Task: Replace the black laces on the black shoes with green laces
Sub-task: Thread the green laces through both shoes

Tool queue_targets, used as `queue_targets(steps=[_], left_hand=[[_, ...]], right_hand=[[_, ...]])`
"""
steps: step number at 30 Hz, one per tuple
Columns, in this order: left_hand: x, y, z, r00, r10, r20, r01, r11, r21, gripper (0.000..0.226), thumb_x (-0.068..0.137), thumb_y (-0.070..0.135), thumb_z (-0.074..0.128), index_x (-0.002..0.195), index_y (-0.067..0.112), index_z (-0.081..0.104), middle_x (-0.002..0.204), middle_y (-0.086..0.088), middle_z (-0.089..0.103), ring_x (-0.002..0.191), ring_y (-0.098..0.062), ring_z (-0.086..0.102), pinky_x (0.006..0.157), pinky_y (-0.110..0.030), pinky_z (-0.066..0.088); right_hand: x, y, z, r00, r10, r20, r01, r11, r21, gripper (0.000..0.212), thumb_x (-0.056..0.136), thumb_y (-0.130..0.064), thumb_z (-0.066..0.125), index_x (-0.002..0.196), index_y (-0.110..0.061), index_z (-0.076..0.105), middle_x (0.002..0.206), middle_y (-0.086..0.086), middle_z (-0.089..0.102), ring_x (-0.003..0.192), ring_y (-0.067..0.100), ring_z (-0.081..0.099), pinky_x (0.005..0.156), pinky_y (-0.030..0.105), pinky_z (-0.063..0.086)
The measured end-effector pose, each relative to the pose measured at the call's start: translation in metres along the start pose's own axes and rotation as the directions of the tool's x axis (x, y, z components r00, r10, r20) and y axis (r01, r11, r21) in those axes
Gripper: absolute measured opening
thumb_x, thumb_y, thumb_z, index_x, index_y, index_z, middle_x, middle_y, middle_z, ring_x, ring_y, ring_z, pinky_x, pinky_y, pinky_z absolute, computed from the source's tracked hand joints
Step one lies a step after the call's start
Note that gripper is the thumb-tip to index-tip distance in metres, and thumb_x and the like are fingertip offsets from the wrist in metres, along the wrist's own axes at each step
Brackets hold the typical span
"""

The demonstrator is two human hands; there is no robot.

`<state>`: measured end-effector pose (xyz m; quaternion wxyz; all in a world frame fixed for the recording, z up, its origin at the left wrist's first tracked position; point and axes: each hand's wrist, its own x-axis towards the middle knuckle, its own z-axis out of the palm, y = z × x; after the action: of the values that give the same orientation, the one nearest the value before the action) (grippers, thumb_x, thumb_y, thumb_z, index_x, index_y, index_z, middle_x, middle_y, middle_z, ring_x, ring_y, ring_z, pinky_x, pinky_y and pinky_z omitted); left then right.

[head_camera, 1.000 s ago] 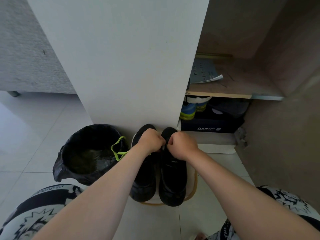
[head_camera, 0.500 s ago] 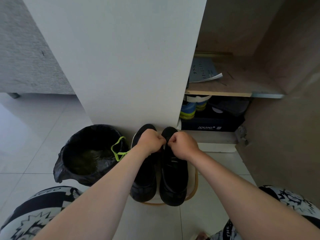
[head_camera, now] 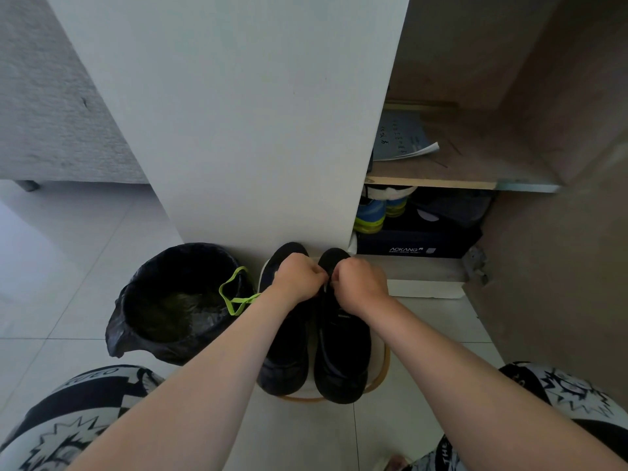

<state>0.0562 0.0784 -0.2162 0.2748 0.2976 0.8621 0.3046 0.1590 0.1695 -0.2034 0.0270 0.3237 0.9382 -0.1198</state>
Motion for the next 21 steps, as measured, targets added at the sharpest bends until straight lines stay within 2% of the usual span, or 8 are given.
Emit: queue_targets(steps=[4,7,10,12,16,19,21], left_hand=[[0.001,0.0,0.001,0.999,-0.045,-0.002,0.044,0.996,-0.073,0.02,0.082,0.02,0.063,0.069,0.01,0.076,0.066,-0.01,0.068,0.059,-0.017,0.059,0.068,-0.037,0.056],[-0.002,0.002,0.001,0.993,-0.106,0.046,0.114,0.954,-0.279,0.021,0.087,0.016,0.065,0.07,0.02,0.076,0.073,-0.007,0.073,0.074,-0.023,0.071,0.079,-0.036,0.06],[-0.001,0.002,0.001,0.984,-0.15,0.099,0.178,0.895,-0.409,0.013,0.093,0.004,0.062,0.095,0.008,0.075,0.086,-0.013,0.073,0.085,-0.028,0.072,0.086,-0.04,0.059],[0.001,0.002,0.0,0.988,-0.133,0.083,0.155,0.914,-0.375,0.011,0.09,0.002,0.065,0.095,0.005,0.074,0.088,-0.012,0.073,0.086,-0.029,0.072,0.084,-0.039,0.06],[0.0,0.006,0.0,0.991,-0.132,0.032,0.135,0.939,-0.316,0.013,0.09,0.01,0.064,0.094,-0.001,0.071,0.084,-0.013,0.073,0.077,-0.025,0.073,0.068,-0.033,0.062],[-0.004,0.013,-0.004,0.992,-0.126,0.026,0.128,0.947,-0.294,0.014,0.092,0.009,0.061,0.095,-0.002,0.07,0.081,-0.011,0.069,0.073,-0.024,0.071,0.067,-0.034,0.062],[-0.006,0.016,-0.005,0.992,-0.125,-0.029,0.112,0.954,-0.279,0.018,0.094,0.009,0.056,0.099,-0.004,0.067,0.085,-0.013,0.068,0.079,-0.028,0.073,0.067,-0.036,0.063]], right_hand=[[-0.003,0.001,0.006,0.997,0.022,-0.07,-0.017,0.998,0.067,0.015,0.092,-0.029,0.062,0.097,-0.023,0.076,0.106,0.005,0.067,0.102,0.029,0.063,0.079,0.031,0.044],[-0.004,0.002,0.011,0.994,0.019,-0.106,-0.008,0.995,0.103,0.018,0.096,-0.028,0.059,0.104,-0.026,0.075,0.109,0.005,0.065,0.102,0.028,0.063,0.083,0.035,0.046],[-0.003,0.005,0.01,0.993,-0.008,-0.121,0.02,0.994,0.103,0.019,0.096,-0.03,0.058,0.106,-0.027,0.074,0.109,0.002,0.065,0.099,0.025,0.064,0.083,0.035,0.047],[-0.003,0.007,0.009,0.994,-0.022,-0.11,0.037,0.99,0.137,0.017,0.095,-0.031,0.061,0.105,-0.027,0.074,0.109,0.0,0.064,0.1,0.023,0.064,0.082,0.035,0.047],[0.001,0.013,0.004,0.997,-0.025,-0.076,0.042,0.974,0.223,0.014,0.089,-0.028,0.068,0.102,-0.027,0.073,0.111,-0.002,0.064,0.102,0.021,0.063,0.082,0.034,0.049],[0.003,0.018,-0.001,0.998,-0.064,-0.014,0.065,0.938,0.34,0.044,0.082,-0.026,0.069,0.125,-0.026,0.057,0.127,-0.001,0.051,0.112,0.022,0.058,0.091,0.038,0.05],[0.004,0.02,-0.002,0.993,-0.096,0.063,0.067,0.929,0.363,0.047,0.086,-0.034,0.062,0.132,-0.03,0.056,0.134,-0.003,0.046,0.122,0.02,0.051,0.099,0.037,0.045]])
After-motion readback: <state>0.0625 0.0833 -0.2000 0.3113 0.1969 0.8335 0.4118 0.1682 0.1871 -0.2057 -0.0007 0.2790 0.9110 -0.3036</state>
